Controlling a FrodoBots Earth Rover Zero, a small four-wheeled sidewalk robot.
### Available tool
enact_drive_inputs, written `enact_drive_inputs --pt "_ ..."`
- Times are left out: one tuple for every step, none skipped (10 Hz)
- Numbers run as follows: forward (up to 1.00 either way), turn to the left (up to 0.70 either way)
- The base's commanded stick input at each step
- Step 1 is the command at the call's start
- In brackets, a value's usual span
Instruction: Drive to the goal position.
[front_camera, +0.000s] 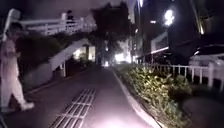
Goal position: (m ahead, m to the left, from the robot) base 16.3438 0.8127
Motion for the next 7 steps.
enact_drive_inputs --pt "0.45 0.0" --pt "0.45 0.0" --pt "0.45 0.0" --pt "0.45 0.0" --pt "0.45 0.0" --pt "0.45 0.0" --pt "0.45 0.0"
